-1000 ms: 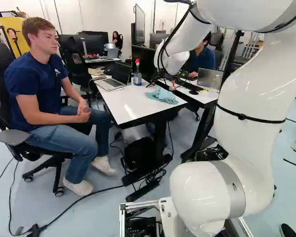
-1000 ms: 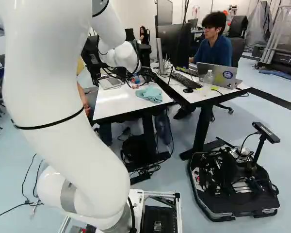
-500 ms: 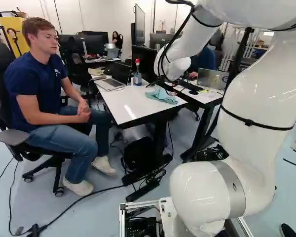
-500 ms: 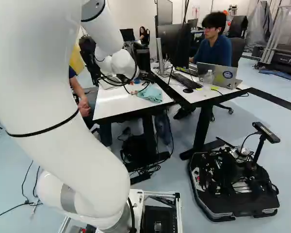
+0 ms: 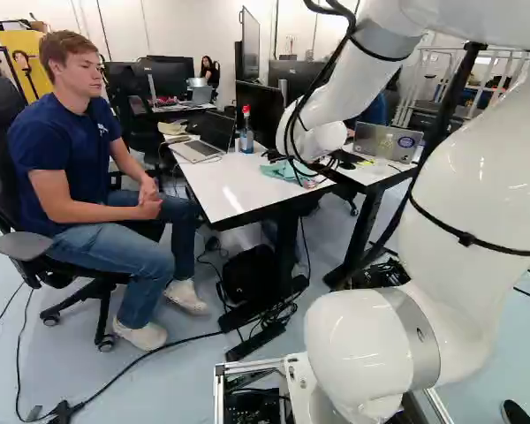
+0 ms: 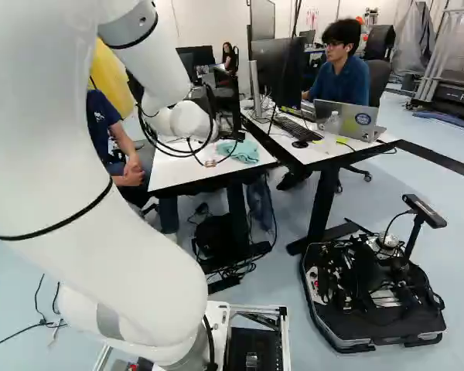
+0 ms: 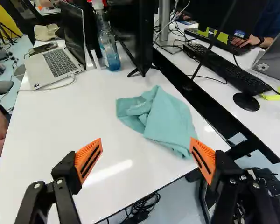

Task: Clean the table with the green towel

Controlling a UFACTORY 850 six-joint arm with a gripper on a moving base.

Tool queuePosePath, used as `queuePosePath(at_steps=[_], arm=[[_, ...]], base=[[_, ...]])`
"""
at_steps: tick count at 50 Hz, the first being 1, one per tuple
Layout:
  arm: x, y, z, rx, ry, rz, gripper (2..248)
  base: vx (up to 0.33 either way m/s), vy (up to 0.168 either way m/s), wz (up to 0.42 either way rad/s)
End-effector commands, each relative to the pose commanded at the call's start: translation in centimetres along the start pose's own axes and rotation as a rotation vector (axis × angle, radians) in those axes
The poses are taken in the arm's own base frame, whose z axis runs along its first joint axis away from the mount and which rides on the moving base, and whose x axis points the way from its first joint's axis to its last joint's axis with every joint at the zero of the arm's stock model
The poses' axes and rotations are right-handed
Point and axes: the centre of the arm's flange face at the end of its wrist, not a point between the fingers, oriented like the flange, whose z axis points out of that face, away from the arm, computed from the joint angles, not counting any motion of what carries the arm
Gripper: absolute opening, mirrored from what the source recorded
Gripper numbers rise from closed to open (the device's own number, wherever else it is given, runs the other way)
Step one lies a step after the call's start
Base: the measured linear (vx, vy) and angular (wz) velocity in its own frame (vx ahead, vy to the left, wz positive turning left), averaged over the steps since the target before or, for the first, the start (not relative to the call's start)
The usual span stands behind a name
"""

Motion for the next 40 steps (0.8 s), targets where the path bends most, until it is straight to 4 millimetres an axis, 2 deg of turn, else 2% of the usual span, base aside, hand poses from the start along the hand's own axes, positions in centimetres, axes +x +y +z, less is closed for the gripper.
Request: queuePosePath(at_steps=[21, 40], arm=[[-6.3, -0.5, -3.5, 0.012, 0.085, -0.006, 247], [-10.8, -0.7, -6.2, 0.02, 0.144, -0.01, 247]], base=[[0.0, 0.0, 0.0], [0.0, 0.0, 0.0]])
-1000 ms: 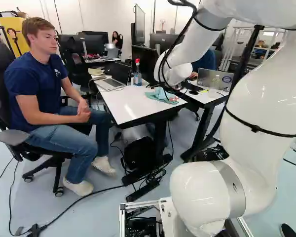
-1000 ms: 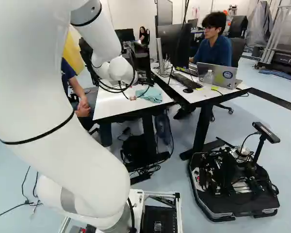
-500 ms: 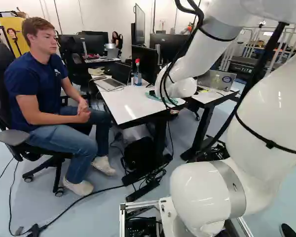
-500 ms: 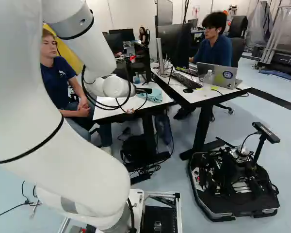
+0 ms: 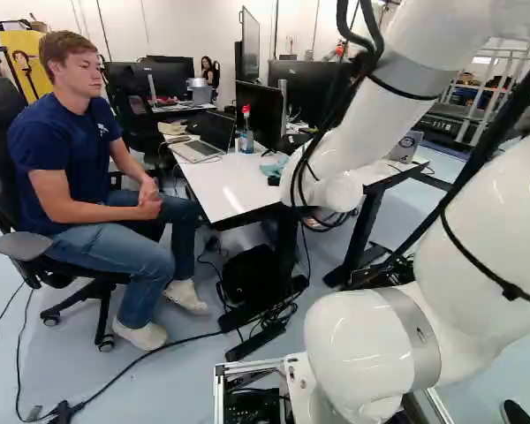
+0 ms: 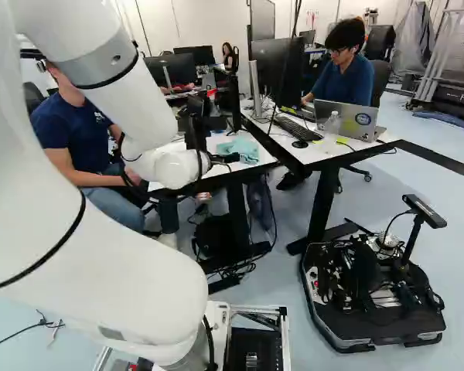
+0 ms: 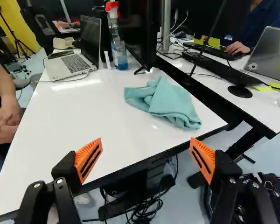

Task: Clean the table with the green towel

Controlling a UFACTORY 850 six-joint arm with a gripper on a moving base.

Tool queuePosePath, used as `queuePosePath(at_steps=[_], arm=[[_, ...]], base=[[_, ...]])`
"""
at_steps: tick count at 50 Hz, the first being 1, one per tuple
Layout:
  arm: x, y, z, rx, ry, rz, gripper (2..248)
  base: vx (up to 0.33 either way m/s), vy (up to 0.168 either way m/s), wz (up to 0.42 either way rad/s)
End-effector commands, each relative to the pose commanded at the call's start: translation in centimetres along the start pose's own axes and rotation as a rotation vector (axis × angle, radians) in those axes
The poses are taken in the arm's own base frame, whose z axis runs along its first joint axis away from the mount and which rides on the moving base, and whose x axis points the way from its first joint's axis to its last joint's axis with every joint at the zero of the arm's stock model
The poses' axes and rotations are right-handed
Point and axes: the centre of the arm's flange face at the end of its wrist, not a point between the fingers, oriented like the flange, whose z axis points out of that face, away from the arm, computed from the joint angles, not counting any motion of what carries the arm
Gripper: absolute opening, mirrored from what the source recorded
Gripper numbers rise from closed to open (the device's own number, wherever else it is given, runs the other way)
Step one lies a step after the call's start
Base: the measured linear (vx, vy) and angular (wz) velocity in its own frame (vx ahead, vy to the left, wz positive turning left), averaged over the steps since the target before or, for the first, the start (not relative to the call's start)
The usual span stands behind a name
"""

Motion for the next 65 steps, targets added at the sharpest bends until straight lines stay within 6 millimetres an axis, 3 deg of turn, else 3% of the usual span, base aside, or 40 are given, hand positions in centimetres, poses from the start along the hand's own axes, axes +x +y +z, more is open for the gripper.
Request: queuePosePath(at_steps=[32, 65], arm=[[-4.4, -0.3, -3.7, 0.009, 0.062, -0.004, 247], [-5.5, -0.3, -4.6, 0.011, 0.078, -0.004, 247]], base=[[0.0, 0.0, 0.0], [0.0, 0.0, 0.0]])
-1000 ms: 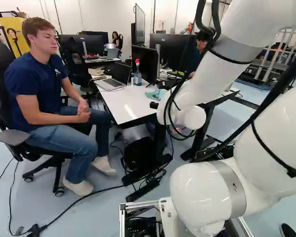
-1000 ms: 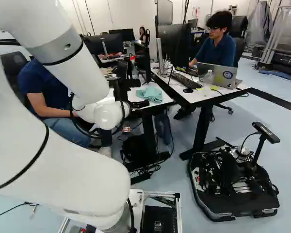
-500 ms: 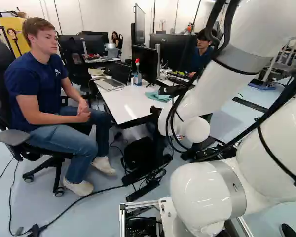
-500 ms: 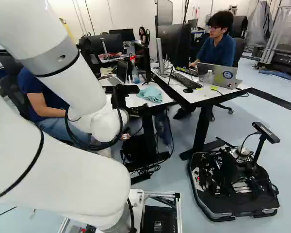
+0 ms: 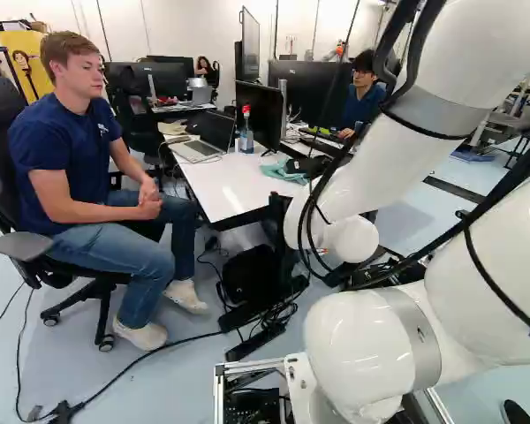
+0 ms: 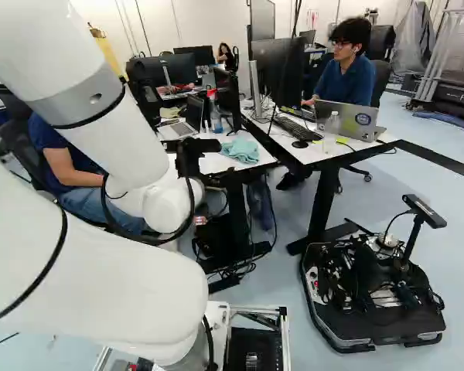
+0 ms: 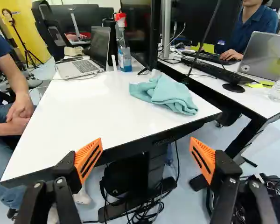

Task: Clean the table with the green towel

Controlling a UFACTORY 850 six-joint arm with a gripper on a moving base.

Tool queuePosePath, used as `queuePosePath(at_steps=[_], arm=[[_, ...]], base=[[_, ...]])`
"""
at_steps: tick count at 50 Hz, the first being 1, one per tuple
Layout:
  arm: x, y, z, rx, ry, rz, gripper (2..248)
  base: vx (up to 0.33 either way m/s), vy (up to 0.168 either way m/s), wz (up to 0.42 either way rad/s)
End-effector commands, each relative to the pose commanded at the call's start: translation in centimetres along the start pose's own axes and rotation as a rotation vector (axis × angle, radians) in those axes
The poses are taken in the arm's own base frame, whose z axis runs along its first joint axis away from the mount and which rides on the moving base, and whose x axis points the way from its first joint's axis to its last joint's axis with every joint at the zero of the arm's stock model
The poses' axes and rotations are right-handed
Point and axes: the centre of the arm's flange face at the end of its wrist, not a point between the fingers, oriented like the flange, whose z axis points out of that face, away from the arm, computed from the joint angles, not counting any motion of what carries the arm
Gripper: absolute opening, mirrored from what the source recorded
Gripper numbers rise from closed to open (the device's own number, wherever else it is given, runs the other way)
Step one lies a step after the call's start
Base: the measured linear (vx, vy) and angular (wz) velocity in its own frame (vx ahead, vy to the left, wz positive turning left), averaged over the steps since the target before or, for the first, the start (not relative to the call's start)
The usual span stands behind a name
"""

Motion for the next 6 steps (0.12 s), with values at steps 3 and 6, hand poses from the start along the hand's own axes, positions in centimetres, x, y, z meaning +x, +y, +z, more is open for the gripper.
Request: queuePosePath(at_steps=[3, 6], arm=[[0.0, 0.0, 0.0, 0.0, 0.0, 0.0, 247], [0.0, 0.0, 0.0, 0.0, 0.0, 0.0, 247]], base=[[0.0, 0.0, 0.0], [0.0, 0.0, 0.0]])
